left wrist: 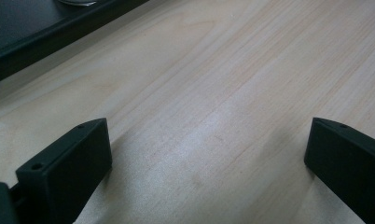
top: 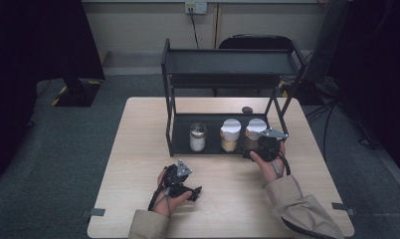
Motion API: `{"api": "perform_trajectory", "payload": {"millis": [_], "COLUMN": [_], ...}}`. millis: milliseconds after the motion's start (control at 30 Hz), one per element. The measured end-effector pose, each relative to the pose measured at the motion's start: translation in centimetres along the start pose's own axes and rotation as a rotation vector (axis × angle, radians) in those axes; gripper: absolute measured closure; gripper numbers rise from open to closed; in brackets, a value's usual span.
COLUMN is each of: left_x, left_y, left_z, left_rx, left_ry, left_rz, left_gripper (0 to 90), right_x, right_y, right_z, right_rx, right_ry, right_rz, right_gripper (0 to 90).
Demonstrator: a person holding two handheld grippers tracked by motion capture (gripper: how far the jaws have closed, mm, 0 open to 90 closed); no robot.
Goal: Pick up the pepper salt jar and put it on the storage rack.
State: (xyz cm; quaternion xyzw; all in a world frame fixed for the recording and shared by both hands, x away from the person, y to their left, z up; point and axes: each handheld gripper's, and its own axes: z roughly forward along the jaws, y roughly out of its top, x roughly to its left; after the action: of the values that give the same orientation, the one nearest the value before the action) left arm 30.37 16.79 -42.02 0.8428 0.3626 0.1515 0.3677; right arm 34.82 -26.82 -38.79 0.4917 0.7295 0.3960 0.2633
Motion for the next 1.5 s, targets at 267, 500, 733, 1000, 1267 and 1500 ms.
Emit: {"api": "perform_trajectory", "payload": {"millis": [267, 500, 733, 1000, 1267, 1500], "left_x": [0.0, 0.0, 0.0, 0.0, 0.0, 0.0], "left_y": [0.0, 0.0, 0.0, 0.0, 0.0, 0.0], "left_z": [0.0, 0.0, 0.0, 0.0, 0.0, 0.0], "left_rx": [0.0, 0.0, -0.001, 0.0, 0.0, 0.0], "left_ry": [0.0, 0.0, 0.0, 0.0, 0.0, 0.0], "left_rz": [0.0, 0.0, 0.0, 0.0, 0.0, 0.0], "left_gripper": [0.1, 0.1, 0.1, 0.1, 0.1, 0.1], "right_x": [-0.1, -0.6, -1.0, -2.2, -3.6, -4.5], "right_y": [-0.7, -1.4, -1.9, -2.6, -3.5, -4.3], "right_z": [-0.6, -1.6, -2.5, -3.2, -3.8, -4.3], "right_rx": [0.0, -0.006, -0.019, -0.018, 0.005, 0.017], "right_ry": [0.023, 0.077, 0.115, 0.196, 0.266, 0.308], "right_rz": [-0.006, -0.017, -0.03, -0.063, -0.103, -0.145], "right_gripper": [0.2, 0.5, 0.2, 0.3, 0.5, 0.6]}}
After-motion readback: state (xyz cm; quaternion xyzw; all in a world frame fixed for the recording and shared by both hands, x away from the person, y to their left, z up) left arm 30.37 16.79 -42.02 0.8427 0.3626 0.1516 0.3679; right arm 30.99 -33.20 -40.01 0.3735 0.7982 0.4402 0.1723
